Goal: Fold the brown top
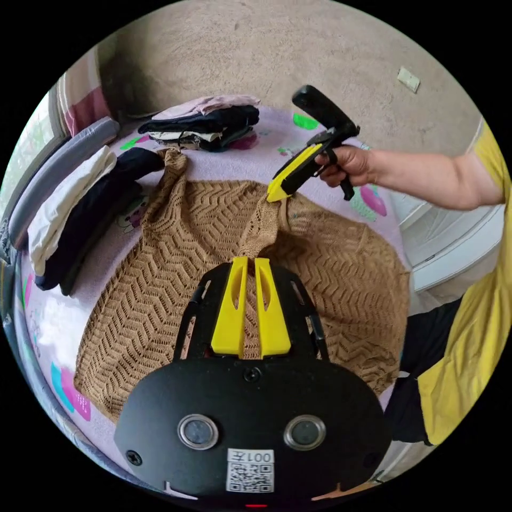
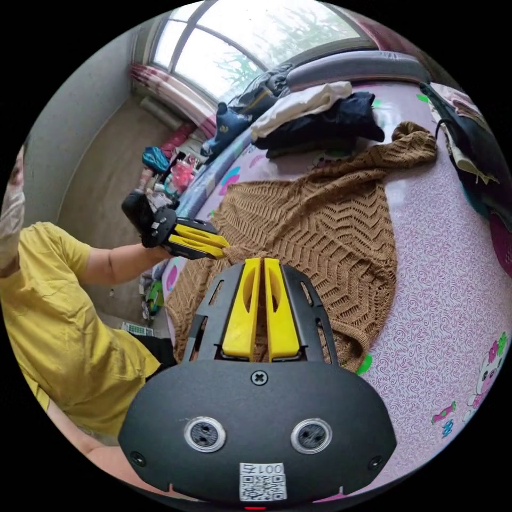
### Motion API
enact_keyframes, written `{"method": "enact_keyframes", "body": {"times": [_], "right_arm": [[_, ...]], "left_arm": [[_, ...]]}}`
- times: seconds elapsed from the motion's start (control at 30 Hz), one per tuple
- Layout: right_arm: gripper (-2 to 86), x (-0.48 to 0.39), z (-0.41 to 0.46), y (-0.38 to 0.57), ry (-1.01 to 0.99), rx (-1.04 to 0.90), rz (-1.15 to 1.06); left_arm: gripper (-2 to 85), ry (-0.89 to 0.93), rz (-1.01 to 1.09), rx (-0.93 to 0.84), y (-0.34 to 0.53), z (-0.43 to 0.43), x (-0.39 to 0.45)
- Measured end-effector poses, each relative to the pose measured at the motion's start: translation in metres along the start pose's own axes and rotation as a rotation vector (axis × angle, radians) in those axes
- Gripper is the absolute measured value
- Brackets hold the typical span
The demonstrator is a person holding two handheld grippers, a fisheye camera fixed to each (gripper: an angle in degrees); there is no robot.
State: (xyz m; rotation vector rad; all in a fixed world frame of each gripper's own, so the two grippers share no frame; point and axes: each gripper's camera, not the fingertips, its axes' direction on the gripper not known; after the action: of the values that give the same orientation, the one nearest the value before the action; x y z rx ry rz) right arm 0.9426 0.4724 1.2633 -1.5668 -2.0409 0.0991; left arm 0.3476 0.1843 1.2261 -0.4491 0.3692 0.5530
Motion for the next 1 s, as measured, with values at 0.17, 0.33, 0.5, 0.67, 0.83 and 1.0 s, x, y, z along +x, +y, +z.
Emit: {"method": "enact_keyframes", "body": {"times": [0.17,0.33,0.5,0.67,0.83,1.0], "right_arm": [[5.0,0.053,0.008,-0.022,-0.006,0.122,0.231],[4.9,0.075,0.035,-0.014,-0.002,0.16,0.343],[1.9,0.042,0.055,0.006,-0.014,0.159,0.228],[1.1,-0.026,0.1,0.035,-0.135,0.032,0.014],[1.2,-0.097,0.162,0.071,-0.23,-0.207,-0.184],[2.0,-0.165,0.225,0.116,-0.273,-0.402,-0.328]], "left_arm": [[0.0,0.199,-0.27,-0.058,-0.02,0.021,-0.083],[-0.6,0.283,-0.693,-0.075,0.01,0.045,-0.15],[-1.2,0.247,-0.663,0.041,0.042,0.014,-0.13],[-1.3,0.191,-0.596,-0.024,0.107,-0.025,-0.055],[-1.2,0.112,-0.838,-0.142,0.206,-0.066,0.035],[0.2,-0.01,-1.084,-0.235,0.277,-0.087,0.1]]}}
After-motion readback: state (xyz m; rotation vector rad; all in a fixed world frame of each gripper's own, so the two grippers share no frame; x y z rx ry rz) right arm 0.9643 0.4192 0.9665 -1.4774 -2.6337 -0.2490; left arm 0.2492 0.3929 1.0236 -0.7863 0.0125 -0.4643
